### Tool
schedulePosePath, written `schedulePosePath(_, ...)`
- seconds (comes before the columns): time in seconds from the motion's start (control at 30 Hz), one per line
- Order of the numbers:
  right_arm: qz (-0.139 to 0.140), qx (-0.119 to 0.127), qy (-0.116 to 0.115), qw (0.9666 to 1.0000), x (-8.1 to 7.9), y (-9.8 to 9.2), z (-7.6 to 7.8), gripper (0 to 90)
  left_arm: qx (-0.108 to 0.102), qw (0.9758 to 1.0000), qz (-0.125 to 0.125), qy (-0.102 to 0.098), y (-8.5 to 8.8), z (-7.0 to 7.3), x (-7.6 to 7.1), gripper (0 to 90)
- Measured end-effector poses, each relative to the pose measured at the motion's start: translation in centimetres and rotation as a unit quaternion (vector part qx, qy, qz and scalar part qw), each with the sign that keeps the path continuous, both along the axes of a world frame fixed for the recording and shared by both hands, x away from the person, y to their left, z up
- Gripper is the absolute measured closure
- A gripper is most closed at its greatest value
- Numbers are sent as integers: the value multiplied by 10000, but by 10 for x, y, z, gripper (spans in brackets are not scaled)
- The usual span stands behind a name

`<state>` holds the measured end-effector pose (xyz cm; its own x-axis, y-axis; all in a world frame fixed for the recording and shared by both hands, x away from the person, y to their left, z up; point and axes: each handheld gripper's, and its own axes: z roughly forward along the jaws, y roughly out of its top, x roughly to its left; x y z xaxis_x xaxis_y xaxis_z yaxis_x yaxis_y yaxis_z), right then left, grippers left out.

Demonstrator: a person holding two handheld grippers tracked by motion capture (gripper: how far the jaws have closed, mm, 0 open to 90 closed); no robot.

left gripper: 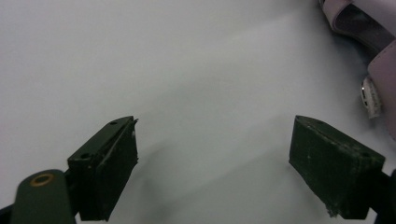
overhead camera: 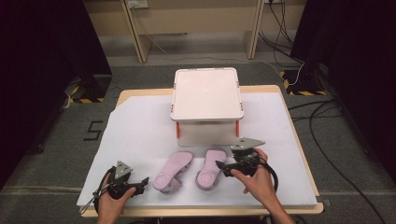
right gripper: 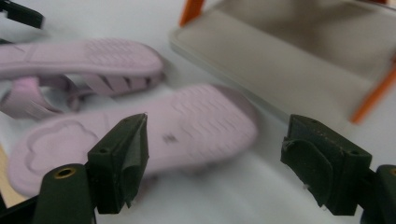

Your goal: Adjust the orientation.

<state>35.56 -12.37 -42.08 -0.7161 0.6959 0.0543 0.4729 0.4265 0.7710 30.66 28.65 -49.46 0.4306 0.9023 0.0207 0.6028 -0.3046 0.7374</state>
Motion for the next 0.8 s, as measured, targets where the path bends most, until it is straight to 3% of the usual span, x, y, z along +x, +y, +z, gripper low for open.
schedulePosePath(0.23, 283, -241, 89, 9993, 12, 52, -4, 229, 0, 10000, -38, 12, 1, 0, 0, 149)
schedulePosePath(0.37, 287, -495, 60, 9983, 17, 65, -10, 231, 16, 10000, -60, 17, 0, -1, 0, 149)
schedulePosePath(0.43, 294, -641, 155, 9974, 17, 68, -15, 234, 11, 10000, -81, 36, -1, -2, 0, 149)
schedulePosePath(0.53, 320, -652, 338, 9968, 15, 60, -19, 229, 13, 9999, -98, 37, -1, -1, 0, 149)
schedulePosePath(0.8, 197, -598, 453, 9970, 2, 20, -10, 325, -7, 9999, -93, 43, -1, -1, 0, 151)
